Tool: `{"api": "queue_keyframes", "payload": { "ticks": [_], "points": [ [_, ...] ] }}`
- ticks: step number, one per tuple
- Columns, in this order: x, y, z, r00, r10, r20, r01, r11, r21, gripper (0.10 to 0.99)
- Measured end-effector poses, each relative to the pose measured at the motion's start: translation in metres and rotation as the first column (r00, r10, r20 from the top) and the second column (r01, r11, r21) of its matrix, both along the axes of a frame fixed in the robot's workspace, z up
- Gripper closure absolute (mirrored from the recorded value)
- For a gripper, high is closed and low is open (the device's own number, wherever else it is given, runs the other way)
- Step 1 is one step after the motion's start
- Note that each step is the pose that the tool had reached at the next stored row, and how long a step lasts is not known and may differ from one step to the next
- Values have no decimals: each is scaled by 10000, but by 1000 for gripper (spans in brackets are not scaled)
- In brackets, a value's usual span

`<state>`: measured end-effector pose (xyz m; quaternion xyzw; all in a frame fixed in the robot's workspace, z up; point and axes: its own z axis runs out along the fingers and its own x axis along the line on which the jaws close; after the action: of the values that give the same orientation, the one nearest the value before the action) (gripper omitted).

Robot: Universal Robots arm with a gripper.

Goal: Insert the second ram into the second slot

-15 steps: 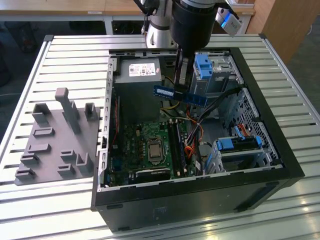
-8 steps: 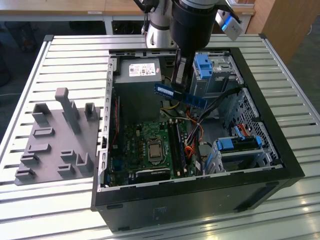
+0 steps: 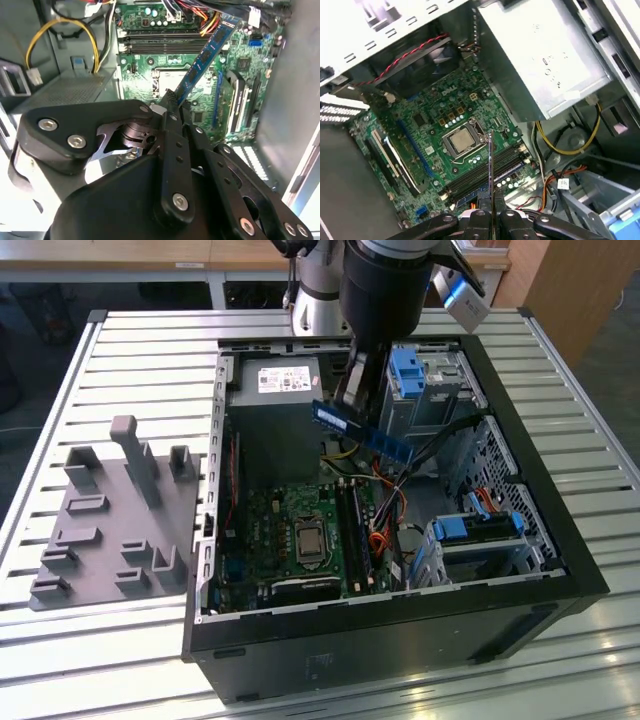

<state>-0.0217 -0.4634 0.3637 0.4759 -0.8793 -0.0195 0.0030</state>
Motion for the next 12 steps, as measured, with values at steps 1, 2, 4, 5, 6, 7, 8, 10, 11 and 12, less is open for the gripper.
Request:
{"api": "queue_keyframes", "payload": {
  "ticks": [1, 2, 4, 5, 6, 7, 8, 10, 11, 12],
  "points": [
    [0, 0, -1, 9998, -180, 0, 180, 9998, 0, 949],
    [0, 0, -1, 9994, -338, 0, 338, 9994, 0, 949],
    [0, 0, -2, 9981, -617, 0, 617, 9981, 0, 949],
    [0, 0, -3, 9973, -740, 0, 740, 9973, 0, 949],
    [0, 0, -3, 9964, -850, 0, 850, 9964, 0, 949],
    [0, 0, -4, 9954, -960, 0, 960, 9954, -1, 949],
    [0, 0, -6, 9942, -1075, 0, 1075, 9942, -1, 949],
    [0, 1, -9, 9912, -1322, 0, 1322, 9912, -1, 949],
    [0, 1, -10, 9895, -1444, 0, 1444, 9895, -1, 949],
    [0, 1, -10, 9877, -1564, 0, 1564, 9877, -1, 949]
  ]
}}
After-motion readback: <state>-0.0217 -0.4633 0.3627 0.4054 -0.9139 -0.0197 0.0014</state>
